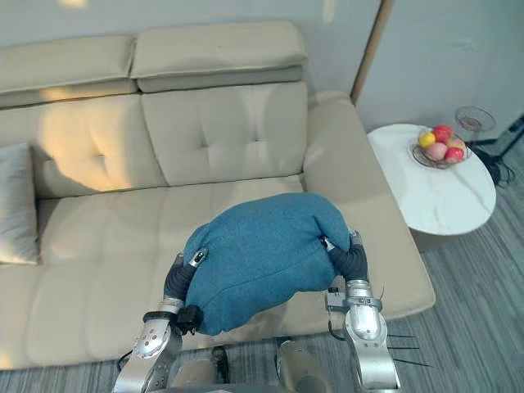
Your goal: Pick up cushions and gather them together orderly.
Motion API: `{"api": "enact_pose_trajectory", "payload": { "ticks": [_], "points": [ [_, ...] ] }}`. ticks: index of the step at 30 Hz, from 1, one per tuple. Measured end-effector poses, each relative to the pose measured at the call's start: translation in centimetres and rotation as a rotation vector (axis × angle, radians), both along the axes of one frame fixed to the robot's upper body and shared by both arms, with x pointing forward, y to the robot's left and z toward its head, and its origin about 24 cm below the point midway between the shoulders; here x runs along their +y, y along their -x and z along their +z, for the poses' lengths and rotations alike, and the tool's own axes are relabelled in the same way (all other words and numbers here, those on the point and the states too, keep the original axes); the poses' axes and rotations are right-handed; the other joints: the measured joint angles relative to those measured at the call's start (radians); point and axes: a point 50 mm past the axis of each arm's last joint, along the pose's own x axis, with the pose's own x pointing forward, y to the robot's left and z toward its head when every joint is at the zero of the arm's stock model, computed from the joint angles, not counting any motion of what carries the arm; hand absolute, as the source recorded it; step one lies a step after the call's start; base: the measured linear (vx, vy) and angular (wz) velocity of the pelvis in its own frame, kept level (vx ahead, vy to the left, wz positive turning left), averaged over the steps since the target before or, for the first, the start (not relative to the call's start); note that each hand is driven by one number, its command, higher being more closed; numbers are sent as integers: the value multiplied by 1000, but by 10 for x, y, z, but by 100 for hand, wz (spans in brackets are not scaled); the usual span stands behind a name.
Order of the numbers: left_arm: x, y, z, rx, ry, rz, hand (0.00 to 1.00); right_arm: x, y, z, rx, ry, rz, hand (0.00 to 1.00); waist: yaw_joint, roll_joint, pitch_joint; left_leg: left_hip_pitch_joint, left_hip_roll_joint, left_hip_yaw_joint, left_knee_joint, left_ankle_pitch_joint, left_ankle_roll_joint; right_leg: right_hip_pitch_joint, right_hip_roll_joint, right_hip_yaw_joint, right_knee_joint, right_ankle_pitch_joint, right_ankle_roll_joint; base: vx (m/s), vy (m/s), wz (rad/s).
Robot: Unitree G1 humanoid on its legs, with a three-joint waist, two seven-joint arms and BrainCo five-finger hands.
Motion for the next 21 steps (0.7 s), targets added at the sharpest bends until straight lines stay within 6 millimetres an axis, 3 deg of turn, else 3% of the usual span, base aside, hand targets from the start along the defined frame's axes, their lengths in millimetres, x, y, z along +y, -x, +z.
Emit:
{"api": "enact_pose_trajectory", "payload": {
  "ticks": [2, 3, 8, 12, 16, 20, 21],
  "points": [
    [1, -2, 1, -10, -19, 2, 100, 0, -3, -3, 10, -2, 1, 100, -7, 1, 0, 19, -13, 18, -30, 5, 9, 13, -14, 10, -37, 15, 16, 11, 162, -49],
    [5, -10, 8, -45, -58, 30, 100, 5, -19, -5, 14, -10, 13, 100, -7, 3, -8, 22, -31, 53, -95, 21, 32, 10, -36, 34, -139, 80, 31, -33, 144, -60],
    [7, -26, 11, -67, -122, 75, 100, 13, -35, -8, 24, -14, 14, 100, -8, 6, -7, -23, -47, 62, -114, 43, 53, 2, -75, 10, -256, 161, 38, -50, 64, -13],
    [4, -47, 27, -132, -144, 126, 100, 18, -48, 3, -32, -31, -40, 100, -7, 17, 3, -91, -75, 36, -143, 90, 69, -61, -106, -41, -262, 187, 42, -78, 23, 28],
    [2, -68, 53, -230, -137, 192, 100, 31, -63, 26, -129, -67, -93, 100, 18, 28, 17, -146, -79, 33, -136, 108, 73, -108, -119, -82, -258, 208, 36, -105, 4, 11],
    [-3, -107, 117, -459, -169, 262, 100, 40, -90, 80, -329, -100, -162, 100, 43, 28, 68, -218, -78, 17, -109, 122, 61, -174, -127, -129, -234, 218, 23, -128, -24, 15],
    [-2, -125, 152, -575, -214, 289, 100, 43, -102, 110, -425, -119, -187, 100, 47, 27, 90, -247, -76, 10, -106, 140, 63, -202, -136, -146, -228, 231, 19, -134, -41, 16]
  ]
}}
